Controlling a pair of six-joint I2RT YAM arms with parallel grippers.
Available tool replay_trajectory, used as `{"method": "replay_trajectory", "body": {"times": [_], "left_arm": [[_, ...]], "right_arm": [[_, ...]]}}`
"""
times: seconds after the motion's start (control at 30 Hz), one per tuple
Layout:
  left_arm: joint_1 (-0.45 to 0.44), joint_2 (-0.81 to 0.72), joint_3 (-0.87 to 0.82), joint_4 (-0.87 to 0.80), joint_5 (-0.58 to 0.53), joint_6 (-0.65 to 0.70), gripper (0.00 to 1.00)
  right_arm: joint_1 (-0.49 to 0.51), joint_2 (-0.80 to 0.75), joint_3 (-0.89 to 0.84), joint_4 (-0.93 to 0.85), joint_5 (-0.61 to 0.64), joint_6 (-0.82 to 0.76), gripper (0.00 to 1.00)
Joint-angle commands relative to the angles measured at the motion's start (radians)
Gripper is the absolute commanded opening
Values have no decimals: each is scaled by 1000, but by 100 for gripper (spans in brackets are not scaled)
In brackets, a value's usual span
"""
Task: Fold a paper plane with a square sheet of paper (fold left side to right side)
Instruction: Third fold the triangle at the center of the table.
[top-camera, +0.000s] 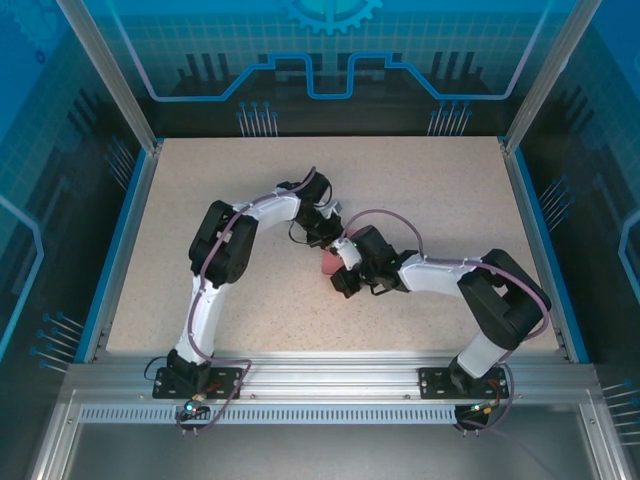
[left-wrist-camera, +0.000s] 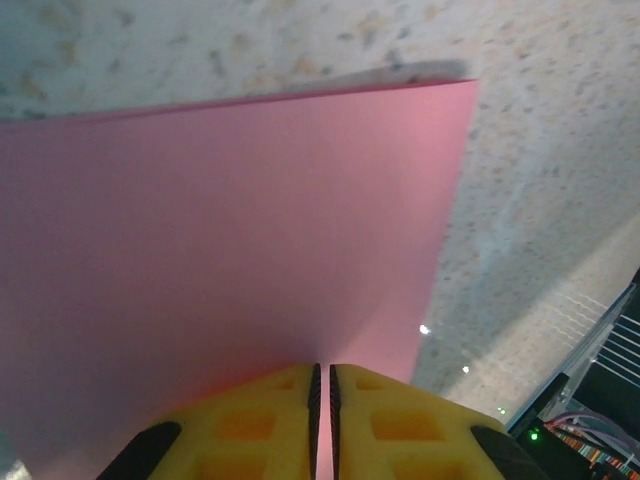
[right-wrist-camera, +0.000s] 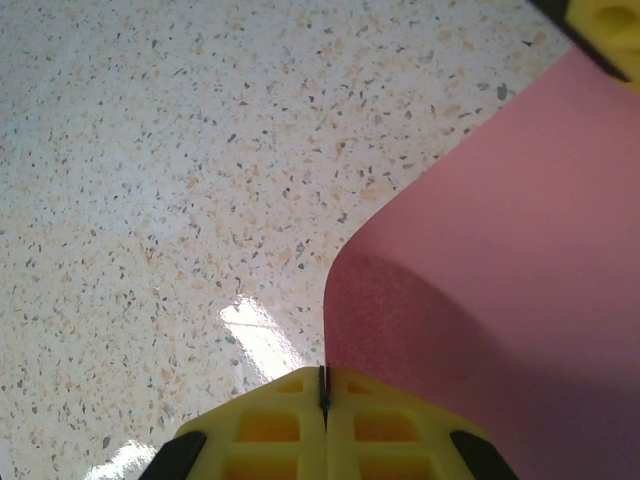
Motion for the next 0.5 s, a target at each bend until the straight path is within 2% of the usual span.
{"method": "replay_trajectory", "body": {"times": [0.0,0.47], "left_arm": [[-8,26,10,-40,-13,33,12],[-17,46,-18,-32,-37,30,11]], "right_arm": [[-25,14,6,9,-19,29,0],[-114,30,6,-35,61,113,0]]}}
